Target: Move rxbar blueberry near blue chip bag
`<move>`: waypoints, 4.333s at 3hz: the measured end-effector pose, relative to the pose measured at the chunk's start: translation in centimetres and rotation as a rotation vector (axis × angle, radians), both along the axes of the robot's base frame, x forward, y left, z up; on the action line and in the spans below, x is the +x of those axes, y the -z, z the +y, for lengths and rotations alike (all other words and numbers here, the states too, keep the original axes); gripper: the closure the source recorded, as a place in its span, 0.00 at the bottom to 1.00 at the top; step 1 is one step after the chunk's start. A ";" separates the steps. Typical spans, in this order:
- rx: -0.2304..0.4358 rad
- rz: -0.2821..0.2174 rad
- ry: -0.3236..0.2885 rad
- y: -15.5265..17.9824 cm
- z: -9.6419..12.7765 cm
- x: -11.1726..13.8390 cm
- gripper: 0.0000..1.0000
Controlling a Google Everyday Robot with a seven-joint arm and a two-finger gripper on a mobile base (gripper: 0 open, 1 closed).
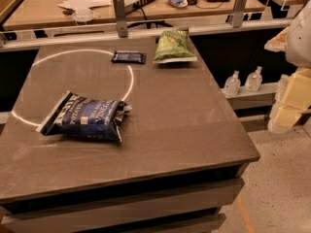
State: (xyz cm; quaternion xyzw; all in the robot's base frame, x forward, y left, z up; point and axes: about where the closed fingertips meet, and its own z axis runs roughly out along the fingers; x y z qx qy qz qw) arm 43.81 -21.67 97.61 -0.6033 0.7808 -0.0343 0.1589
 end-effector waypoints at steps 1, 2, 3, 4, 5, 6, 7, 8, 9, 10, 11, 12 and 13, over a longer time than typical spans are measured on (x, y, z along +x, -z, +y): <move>0.000 0.000 0.000 0.0 0.0 0.0 0.00; 0.058 -0.031 -0.011 -0.6 0.2 1.0 0.00; 0.163 -0.070 -0.019 -1.0 0.5 4.6 0.00; 0.248 -0.104 -0.043 -1.0 1.0 9.3 0.00; 0.315 -0.103 -0.032 1.4 2.2 13.7 0.00; 0.315 -0.103 -0.032 1.4 2.2 13.7 0.00; 0.417 -0.108 -0.053 1.5 4.0 14.5 0.00; 0.634 -0.108 -0.092 2.3 8.7 18.0 0.00; 0.713 -0.115 -0.110 2.8 10.7 20.5 0.00; 0.726 -0.102 -0.106 4.4 12.1 23.8 0.00; 0.727 -0.091 -0.108 5.7 14.9 27.5 0.00; 0.725 -0.081 -0.136 5.9 17.1 28.9 0.00; 0.703 -0.071 -0.180 6.3 19.6 30.3 0.00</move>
Offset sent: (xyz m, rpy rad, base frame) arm 0.0300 0.0055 0.0133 0.1778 -0.0708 0.0360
